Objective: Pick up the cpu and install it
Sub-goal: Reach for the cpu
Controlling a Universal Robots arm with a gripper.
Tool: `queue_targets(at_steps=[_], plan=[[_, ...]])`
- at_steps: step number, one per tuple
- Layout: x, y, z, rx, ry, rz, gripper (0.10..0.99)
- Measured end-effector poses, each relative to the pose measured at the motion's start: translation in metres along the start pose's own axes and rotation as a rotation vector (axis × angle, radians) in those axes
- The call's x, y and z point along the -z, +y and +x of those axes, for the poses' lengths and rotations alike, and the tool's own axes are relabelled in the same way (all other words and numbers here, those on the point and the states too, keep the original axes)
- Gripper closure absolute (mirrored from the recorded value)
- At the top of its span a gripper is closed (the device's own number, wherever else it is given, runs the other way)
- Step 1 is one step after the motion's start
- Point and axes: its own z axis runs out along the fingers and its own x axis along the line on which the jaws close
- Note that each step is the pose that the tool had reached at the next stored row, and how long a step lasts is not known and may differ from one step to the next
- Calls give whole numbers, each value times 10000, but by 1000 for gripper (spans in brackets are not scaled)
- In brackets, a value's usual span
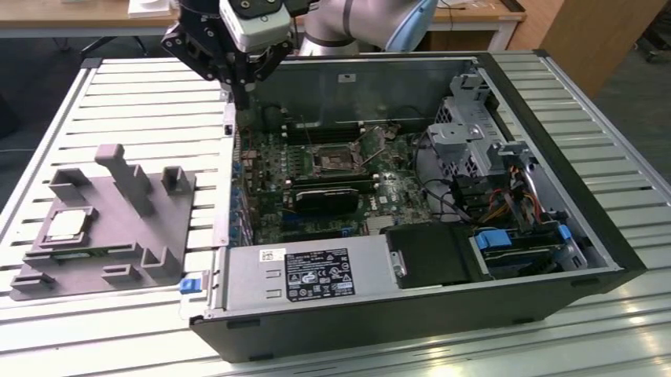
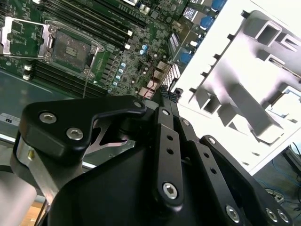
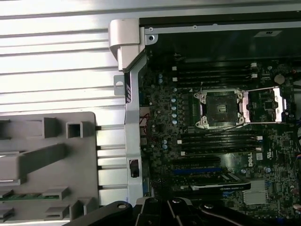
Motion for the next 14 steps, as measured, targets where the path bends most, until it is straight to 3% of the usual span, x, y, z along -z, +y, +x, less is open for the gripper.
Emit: queue_targets(at_steps=[14], plan=[[-10,-4,46,-1,34,2,980]])
